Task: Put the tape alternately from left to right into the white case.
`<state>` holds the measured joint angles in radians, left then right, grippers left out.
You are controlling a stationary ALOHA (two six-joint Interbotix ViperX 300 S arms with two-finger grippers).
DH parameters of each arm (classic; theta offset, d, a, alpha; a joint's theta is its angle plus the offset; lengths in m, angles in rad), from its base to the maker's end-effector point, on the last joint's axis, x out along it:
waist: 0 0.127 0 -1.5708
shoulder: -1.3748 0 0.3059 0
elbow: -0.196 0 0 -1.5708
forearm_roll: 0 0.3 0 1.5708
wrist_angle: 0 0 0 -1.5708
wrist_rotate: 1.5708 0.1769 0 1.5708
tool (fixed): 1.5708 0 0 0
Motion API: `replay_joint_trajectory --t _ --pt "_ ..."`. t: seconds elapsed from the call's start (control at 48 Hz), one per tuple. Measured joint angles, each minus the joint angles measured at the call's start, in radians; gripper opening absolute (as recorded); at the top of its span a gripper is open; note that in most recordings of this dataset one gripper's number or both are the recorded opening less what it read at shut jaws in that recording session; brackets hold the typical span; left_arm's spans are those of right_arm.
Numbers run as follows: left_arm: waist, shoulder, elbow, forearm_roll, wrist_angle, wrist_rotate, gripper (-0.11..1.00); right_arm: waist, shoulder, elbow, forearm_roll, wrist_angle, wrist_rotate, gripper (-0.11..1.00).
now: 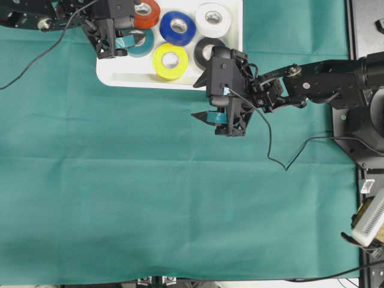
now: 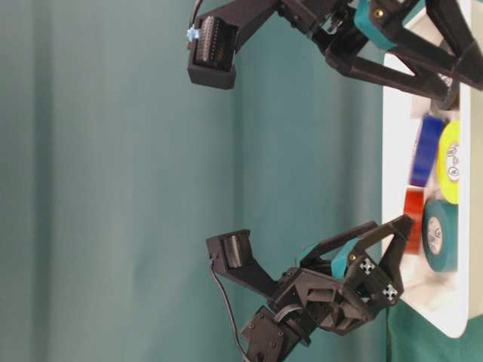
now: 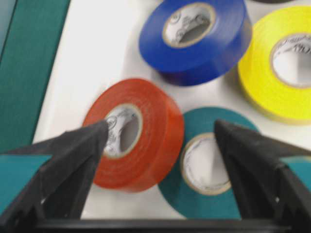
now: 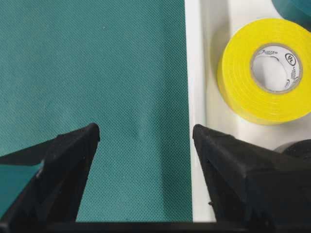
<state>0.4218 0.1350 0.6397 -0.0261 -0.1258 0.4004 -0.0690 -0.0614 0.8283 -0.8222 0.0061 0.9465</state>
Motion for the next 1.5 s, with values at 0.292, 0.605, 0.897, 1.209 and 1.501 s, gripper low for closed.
replay_joint_trajectory --t 0.292,0.605,0.897,1.209,1.501 --pt "0.000 -0.031 0.018 0.000 0.000 -0.005 0.64 0.000 0.000 0.000 0.000 0.000 0.000 0.85" --pt "-0.063 -0.133 0.084 0.000 0.002 -0.006 0.64 0.000 0.000 0.000 -0.002 0.000 0.000 0.85" --pt "-0.178 -0.213 0.143 0.000 0.000 -0.009 0.63 0.000 0.000 0.000 0.000 -0.002 0.000 0.85" --pt "-0.295 -0.256 0.209 -0.002 0.000 -0.018 0.63 -0.002 0.000 0.000 -0.002 -0.002 0.000 0.85" --pt "-0.373 -0.261 0.249 -0.002 0.000 -0.115 0.63 0.000 0.000 0.000 0.000 -0.002 0.000 0.85"
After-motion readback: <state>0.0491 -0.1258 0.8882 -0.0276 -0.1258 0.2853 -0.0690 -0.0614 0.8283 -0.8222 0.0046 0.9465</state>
